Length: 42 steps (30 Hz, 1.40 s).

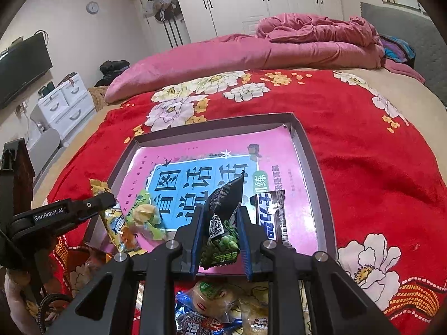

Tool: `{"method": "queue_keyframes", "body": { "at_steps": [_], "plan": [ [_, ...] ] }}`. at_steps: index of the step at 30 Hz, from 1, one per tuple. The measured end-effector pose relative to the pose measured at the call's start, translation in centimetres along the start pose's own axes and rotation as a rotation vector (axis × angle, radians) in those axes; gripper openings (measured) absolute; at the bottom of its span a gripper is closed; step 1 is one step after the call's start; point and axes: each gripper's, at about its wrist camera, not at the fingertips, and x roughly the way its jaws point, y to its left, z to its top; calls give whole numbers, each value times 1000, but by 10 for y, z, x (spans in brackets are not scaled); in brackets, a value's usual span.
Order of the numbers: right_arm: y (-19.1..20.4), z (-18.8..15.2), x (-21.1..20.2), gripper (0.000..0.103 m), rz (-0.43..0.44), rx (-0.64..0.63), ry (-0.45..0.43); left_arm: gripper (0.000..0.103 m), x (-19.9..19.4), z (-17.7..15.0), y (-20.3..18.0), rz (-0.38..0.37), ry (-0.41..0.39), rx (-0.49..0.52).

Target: Organize snacks

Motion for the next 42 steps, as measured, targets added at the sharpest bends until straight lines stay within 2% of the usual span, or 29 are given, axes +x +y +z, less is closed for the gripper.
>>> {"method": "queue_keyframes", "body": {
  "at_steps": [14, 35, 42],
  "plan": [
    [-3, 2, 14, 24, -18, -3, 21, 15, 11, 3, -11, -17, 34, 57],
    [-14, -7, 19, 24, -23, 32, 43, 16, 16, 2, -14, 4, 71, 100],
    [-14, -8, 19, 25, -28, 36, 47, 16, 14, 4, -11, 21, 49, 100]
  ]
}}
